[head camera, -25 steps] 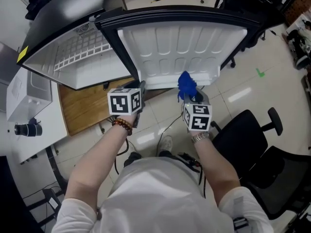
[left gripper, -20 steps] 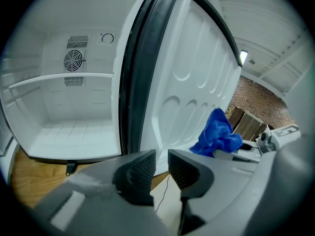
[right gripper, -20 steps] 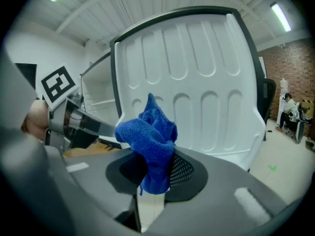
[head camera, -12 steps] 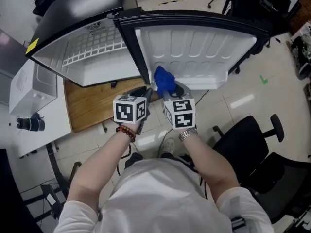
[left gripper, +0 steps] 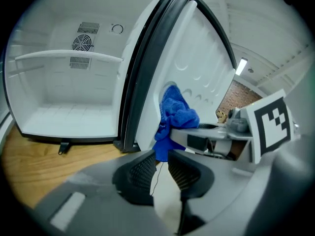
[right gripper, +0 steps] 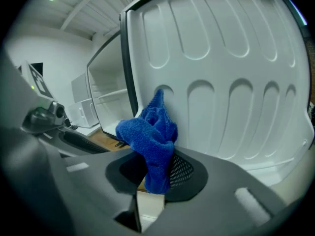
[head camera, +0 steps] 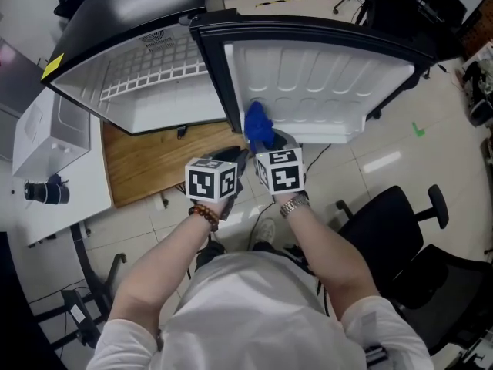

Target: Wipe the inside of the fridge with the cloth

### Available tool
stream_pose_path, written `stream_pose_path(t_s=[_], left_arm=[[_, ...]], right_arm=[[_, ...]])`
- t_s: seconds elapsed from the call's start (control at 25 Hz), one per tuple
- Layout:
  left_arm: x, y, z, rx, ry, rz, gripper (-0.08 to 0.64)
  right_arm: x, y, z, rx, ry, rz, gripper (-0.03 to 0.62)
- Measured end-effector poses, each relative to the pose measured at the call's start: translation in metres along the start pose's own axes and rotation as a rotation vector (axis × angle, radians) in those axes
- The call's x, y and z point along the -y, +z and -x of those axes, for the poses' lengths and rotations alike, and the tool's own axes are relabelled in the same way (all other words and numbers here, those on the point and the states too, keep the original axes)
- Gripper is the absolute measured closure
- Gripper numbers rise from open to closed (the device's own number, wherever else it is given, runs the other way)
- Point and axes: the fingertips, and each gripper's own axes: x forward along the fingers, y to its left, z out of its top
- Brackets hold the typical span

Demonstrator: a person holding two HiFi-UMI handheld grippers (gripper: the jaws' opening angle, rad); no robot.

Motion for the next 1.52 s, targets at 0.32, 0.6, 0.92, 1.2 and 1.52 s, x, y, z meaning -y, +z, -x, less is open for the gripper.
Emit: stream_pose_path(t_s=[0.32,0.6,0.92,1.2,1.52], left_arm=[[0.003,0.002,-0.011,-0.005,-0.003,0.003,0.480],[0.015,0.007,-0.027,-0.002,-0.016,0.009,0.458],[0.027,0.009,-0.046,-0.003,-0.031,0.092,0.442],[0.034,0.019,-0.059,0.037,-0.071,0.230,0.431],[0.033,0.026,-0.067,0.085,-0.099,0.354,0.416]], right_arm=[[0.033,-0.017,0.010,-0.041,-0.067,-0.057,0.506],[0.076,-0.021,0.030,-0.035,-0.134,-0.097,0.506],[0.125,-0.029,0.054,-0.028,-0.212,-0.138,0.506],[0.162,-0.035,0.073,-0.027,-0.272,-0.159,0.506],[0.196,-0.043,0.095,-0.021,-0.340,-0.189,0.506]])
